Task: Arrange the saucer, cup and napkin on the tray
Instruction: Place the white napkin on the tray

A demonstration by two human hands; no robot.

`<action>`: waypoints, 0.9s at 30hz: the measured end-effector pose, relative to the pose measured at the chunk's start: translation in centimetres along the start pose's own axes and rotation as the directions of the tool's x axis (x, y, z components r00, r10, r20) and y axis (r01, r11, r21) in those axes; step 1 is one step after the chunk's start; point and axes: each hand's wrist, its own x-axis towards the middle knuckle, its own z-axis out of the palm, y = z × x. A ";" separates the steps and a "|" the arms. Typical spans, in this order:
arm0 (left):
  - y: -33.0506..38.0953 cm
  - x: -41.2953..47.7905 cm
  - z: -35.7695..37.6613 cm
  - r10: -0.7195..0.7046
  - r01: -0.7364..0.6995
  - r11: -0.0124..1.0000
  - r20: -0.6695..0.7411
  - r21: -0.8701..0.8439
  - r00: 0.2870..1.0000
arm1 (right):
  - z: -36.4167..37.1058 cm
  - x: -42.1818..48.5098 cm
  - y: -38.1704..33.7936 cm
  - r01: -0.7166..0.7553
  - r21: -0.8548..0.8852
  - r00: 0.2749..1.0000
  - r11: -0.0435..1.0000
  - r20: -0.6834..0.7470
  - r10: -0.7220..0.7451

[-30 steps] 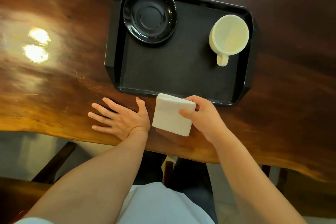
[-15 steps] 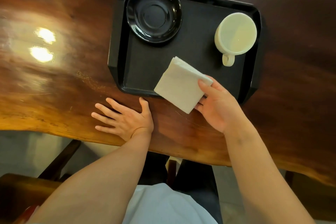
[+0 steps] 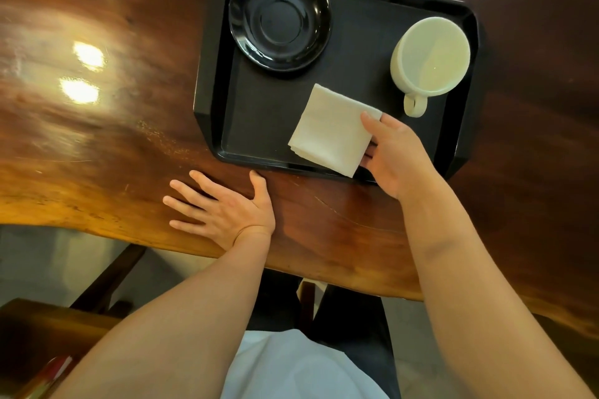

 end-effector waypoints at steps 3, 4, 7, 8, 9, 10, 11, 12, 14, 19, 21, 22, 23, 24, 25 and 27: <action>0.0 0.0 0.0 0.001 -0.001 1.000 -0.002 -0.003 1.000 | 0.2 0.4 0.4 0.032 -0.079 0.998 0.996 -0.049 -0.036; 0.0 0.0 0.0 0.001 -0.001 1.000 -0.003 -0.002 1.000 | 0.2 0.5 0.6 0.044 -0.123 0.996 0.991 -0.074 -0.053; 0.0 0.0 -0.2 -0.004 0.004 1.000 -0.001 0.000 1.000 | 0.2 0.9 1.1 0.077 -0.277 0.981 0.958 -0.149 -0.122; 0.1 0.0 -0.2 -0.003 0.003 1.000 0.002 0.000 1.000 | 0.1 1.0 1.2 0.095 -0.325 0.975 0.941 -0.161 -0.154; 0.1 -0.1 -0.2 0.000 0.000 1.000 0.004 0.000 1.000 | 0.1 0.9 1.3 0.117 -0.379 0.967 0.918 -0.165 -0.192; 0.1 -0.1 -0.2 0.003 -0.003 1.000 0.003 0.000 1.000 | 0.1 0.9 1.4 0.141 -0.432 0.959 0.891 -0.164 -0.231; 0.1 -0.1 -0.2 0.002 -0.002 1.000 0.002 0.000 1.000 | 0.1 0.9 1.5 0.161 -0.477 0.951 0.864 -0.160 -0.266; 0.1 -0.1 -0.2 0.000 0.000 1.000 0.002 0.001 1.000 | 0.1 0.9 1.6 0.176 -0.512 0.944 0.841 -0.154 -0.292; 0.0 0.0 -0.1 -0.001 0.001 1.000 0.003 0.005 1.000 | 0.0 1.0 1.8 0.192 -0.561 0.938 0.805 -0.136 -0.319; 0.1 -0.1 -0.1 0.000 0.000 1.000 0.000 0.002 1.000 | -0.2 1.3 2.0 0.202 -0.630 0.936 0.750 -0.101 -0.337; 0.1 -0.1 -0.2 0.000 0.000 1.000 0.005 0.006 1.000 | -0.2 1.3 2.0 0.213 -0.645 0.934 0.733 -0.086 -0.347; 0.1 -0.1 -0.2 -0.001 0.001 1.000 0.009 0.008 1.000 | -0.2 1.4 1.9 0.221 -0.652 0.933 0.726 -0.077 -0.353; 0.1 -0.1 -0.2 0.000 0.000 1.000 0.009 0.009 1.000 | -0.2 1.5 1.8 0.229 -0.661 0.930 0.715 -0.069 -0.361; 0.1 -0.1 -0.2 0.002 -0.002 1.000 0.007 0.009 1.000 | -0.1 1.7 1.7 0.236 -0.672 0.927 0.702 -0.062 -0.371; 0.1 -0.1 -0.2 0.001 -0.001 1.000 0.006 0.009 1.000 | -0.1 1.8 1.5 0.240 -0.685 0.924 0.687 -0.056 -0.379; 0.1 0.0 -0.1 -0.001 0.001 1.000 0.005 0.007 1.000 | -0.1 1.9 1.2 0.242 -0.713 0.922 0.658 -0.043 -0.385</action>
